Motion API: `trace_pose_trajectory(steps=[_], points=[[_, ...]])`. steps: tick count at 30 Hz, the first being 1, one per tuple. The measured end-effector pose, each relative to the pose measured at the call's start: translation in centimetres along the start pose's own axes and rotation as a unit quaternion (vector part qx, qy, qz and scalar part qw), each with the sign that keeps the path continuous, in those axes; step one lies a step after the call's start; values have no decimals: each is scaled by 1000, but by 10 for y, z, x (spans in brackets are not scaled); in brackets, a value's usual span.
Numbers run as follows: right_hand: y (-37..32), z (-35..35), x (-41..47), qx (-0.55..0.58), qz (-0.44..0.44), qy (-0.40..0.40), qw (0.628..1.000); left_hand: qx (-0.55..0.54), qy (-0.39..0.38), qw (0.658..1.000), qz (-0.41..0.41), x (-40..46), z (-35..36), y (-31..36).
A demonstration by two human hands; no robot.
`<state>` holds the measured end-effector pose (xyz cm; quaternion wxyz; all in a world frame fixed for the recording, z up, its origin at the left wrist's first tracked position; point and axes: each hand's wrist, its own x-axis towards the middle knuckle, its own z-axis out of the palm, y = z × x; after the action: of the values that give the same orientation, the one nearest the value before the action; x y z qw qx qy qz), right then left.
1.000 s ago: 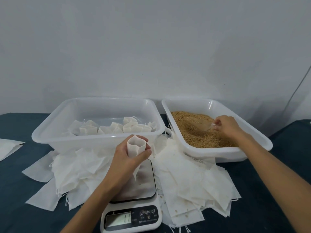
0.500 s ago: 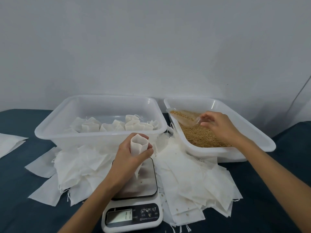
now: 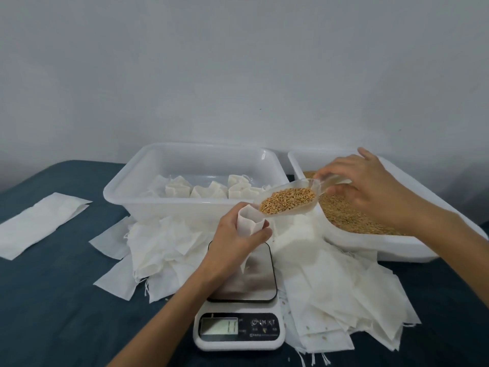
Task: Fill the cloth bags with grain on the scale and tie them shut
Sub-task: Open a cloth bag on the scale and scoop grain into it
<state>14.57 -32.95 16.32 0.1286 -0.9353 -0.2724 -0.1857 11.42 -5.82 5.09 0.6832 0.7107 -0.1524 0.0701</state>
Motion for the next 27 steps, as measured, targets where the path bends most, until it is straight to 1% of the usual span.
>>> trace_pose_trajectory(steps=[4,9,20,27], points=[[-13,-8,2,-61,-14,11,998,-18,-8,1000,-8,-1,2,2],[-24,-12,4,-110,-28,16,993,-9,-18,1000,-6,-2,2,4],[-32,-12,7,-143,-53,29,988,-8,-26,1000,-4,-3,1,6],[-33,-11,7,-136,-47,27,989,-13,-21,1000,-1,-3,1,6]])
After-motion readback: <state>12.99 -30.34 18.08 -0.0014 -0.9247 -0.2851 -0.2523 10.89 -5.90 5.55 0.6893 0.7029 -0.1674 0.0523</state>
